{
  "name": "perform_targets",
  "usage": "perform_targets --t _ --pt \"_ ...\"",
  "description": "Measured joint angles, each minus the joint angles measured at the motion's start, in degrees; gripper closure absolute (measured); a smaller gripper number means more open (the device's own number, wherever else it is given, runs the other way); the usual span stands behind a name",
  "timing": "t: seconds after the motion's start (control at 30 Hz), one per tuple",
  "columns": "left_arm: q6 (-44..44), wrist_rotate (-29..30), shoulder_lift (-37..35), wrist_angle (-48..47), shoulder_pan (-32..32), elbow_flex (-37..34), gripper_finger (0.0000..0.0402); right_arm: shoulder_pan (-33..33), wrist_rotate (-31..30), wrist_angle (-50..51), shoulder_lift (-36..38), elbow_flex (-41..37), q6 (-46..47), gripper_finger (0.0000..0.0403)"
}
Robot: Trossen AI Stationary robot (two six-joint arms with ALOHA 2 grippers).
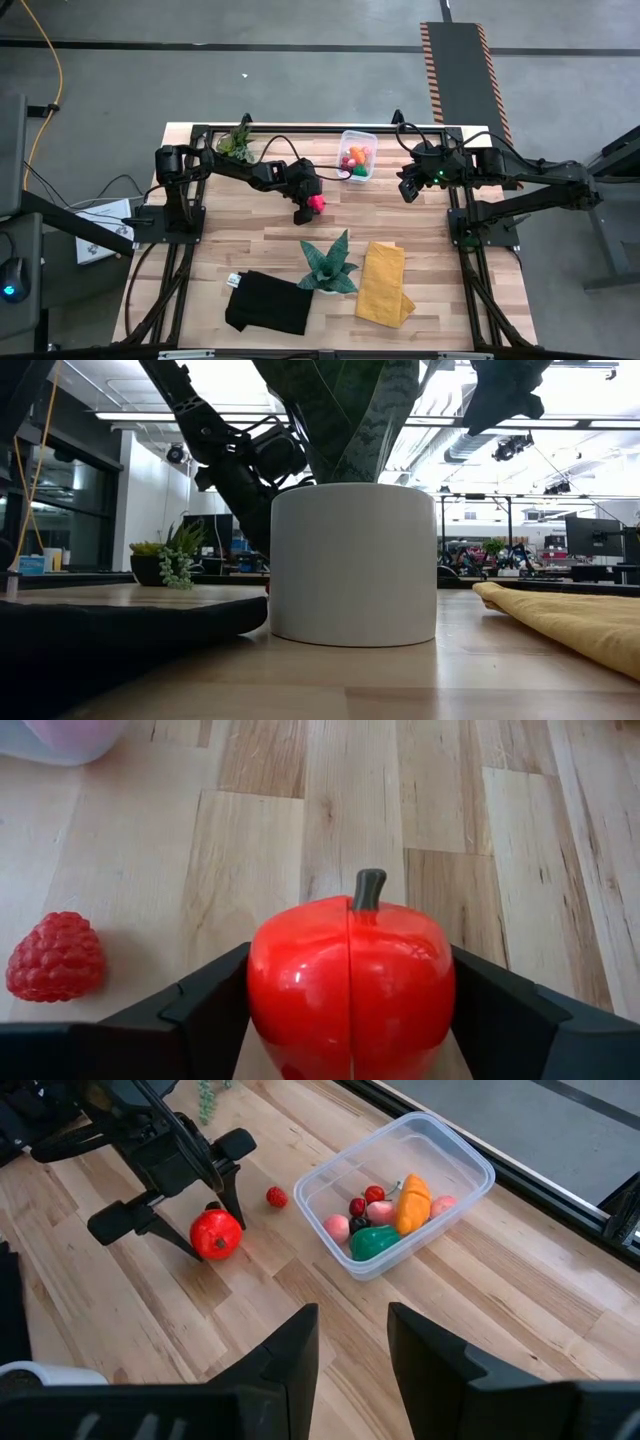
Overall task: Pick and placing Produce into tupperware
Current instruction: Put the apple into the transparent container
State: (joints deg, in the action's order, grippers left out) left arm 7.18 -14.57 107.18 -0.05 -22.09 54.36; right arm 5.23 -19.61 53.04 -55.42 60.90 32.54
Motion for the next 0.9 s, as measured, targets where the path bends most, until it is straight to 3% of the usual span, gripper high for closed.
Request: perform_targets --t 0.9 --pt "-0.3 0.0 0.0 0.0 0.0 0.0 0.0128 0.0 0.0 -0.6 0.0 0.0 -0.4 0.0290"
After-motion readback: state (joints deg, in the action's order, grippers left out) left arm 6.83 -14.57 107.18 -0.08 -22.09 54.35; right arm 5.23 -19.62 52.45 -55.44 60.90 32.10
